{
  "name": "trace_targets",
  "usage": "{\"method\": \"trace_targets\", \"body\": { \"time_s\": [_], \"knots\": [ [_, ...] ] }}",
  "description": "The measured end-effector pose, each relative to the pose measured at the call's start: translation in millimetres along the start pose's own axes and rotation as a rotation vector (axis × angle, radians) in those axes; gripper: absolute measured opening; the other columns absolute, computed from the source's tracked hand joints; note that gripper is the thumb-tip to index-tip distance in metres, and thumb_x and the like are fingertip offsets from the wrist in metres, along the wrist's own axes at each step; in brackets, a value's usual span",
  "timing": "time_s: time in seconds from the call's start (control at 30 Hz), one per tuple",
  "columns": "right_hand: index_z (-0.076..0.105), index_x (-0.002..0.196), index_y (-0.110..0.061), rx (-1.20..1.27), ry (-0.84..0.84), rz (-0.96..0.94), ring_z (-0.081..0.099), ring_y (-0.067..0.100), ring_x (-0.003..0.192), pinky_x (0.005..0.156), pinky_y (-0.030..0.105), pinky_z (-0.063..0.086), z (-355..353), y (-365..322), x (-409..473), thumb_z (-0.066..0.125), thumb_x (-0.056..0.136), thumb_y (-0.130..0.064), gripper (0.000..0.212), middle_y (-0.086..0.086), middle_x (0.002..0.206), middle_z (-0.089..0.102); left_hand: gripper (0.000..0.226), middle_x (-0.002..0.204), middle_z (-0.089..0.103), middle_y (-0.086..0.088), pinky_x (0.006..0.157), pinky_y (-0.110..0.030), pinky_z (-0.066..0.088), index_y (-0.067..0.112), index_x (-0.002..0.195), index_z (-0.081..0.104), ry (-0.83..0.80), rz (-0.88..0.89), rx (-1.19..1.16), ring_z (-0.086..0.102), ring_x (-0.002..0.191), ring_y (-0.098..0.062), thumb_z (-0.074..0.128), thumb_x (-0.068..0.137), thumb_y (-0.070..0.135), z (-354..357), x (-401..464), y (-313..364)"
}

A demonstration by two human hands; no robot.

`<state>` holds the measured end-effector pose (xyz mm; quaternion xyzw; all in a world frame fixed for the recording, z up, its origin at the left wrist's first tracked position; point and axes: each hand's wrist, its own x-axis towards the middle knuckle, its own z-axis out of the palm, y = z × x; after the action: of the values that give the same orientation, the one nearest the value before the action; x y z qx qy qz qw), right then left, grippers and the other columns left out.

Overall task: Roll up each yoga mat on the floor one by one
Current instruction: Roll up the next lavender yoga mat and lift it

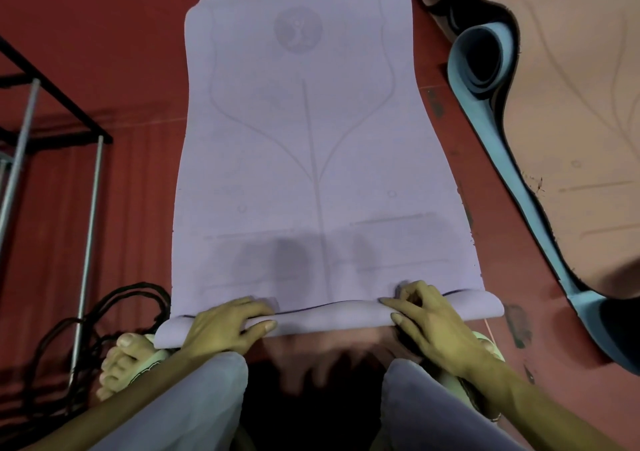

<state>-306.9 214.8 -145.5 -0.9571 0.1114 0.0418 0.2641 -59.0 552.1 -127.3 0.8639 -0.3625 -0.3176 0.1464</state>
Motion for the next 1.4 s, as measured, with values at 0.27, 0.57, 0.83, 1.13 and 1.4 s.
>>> {"method": "trace_targets", "body": {
  "time_s": [0.27, 0.57, 0.83, 1.13, 1.4],
  "knots": [
    [0.068, 0.121, -0.032, -0.342, 0.105, 0.148, 0.061, 0.022, 0.1, 0.095, 0.04, 0.046, 5, -20, -10, 0.061, 0.094, -0.043, 0.03, -0.014, 0.114, 0.067, 0.015, 0.093, 0.07, 0.036, 0.087, -0.029, 0.053, 0.07, 0.099, 0.068, 0.011, -0.227, -0.043, 0.065, 0.096, 0.002, 0.063, 0.086, 0.075, -3, 6, 7],
    [0.068, 0.132, -0.029, -0.27, 0.118, 0.131, 0.06, 0.023, 0.103, 0.102, 0.042, 0.042, 16, -14, -12, 0.035, 0.108, -0.053, 0.048, -0.008, 0.116, 0.066, 0.032, 0.082, 0.069, 0.03, 0.081, -0.031, 0.049, 0.058, 0.096, 0.074, 0.037, -0.306, -0.007, 0.061, 0.085, -0.001, 0.058, 0.084, 0.083, -4, 3, 9],
    [0.055, 0.122, -0.048, -0.208, -0.02, 0.233, 0.052, 0.017, 0.089, 0.081, 0.038, 0.036, 0, -15, -4, 0.027, 0.104, -0.064, 0.037, -0.017, 0.096, 0.053, 0.048, 0.083, 0.067, 0.028, 0.073, -0.026, 0.047, 0.038, 0.088, 0.072, 0.003, -0.293, -0.043, 0.063, 0.077, -0.001, 0.062, 0.08, 0.084, -18, 5, 6],
    [0.052, 0.083, -0.044, -0.02, -0.292, 0.42, 0.061, 0.021, 0.093, 0.09, 0.041, 0.045, -26, -17, 32, 0.046, 0.1, -0.06, 0.024, -0.015, 0.098, 0.073, 0.063, 0.077, 0.073, 0.014, 0.083, -0.036, 0.056, 0.03, 0.07, 0.075, -0.198, -0.456, -0.126, 0.069, 0.081, -0.009, 0.072, 0.058, 0.091, -33, 39, -3],
    [0.053, 0.091, -0.034, 0.085, -0.249, 0.555, 0.065, 0.018, 0.085, 0.083, 0.041, 0.052, -25, -13, 45, 0.065, 0.087, -0.058, 0.028, -0.01, 0.082, 0.07, 0.069, 0.072, 0.065, 0.009, 0.063, -0.032, 0.042, 0.022, 0.079, 0.053, 0.062, -0.339, 0.068, 0.061, 0.073, -0.013, 0.07, 0.065, 0.088, -24, 34, 4]
  ]
}}
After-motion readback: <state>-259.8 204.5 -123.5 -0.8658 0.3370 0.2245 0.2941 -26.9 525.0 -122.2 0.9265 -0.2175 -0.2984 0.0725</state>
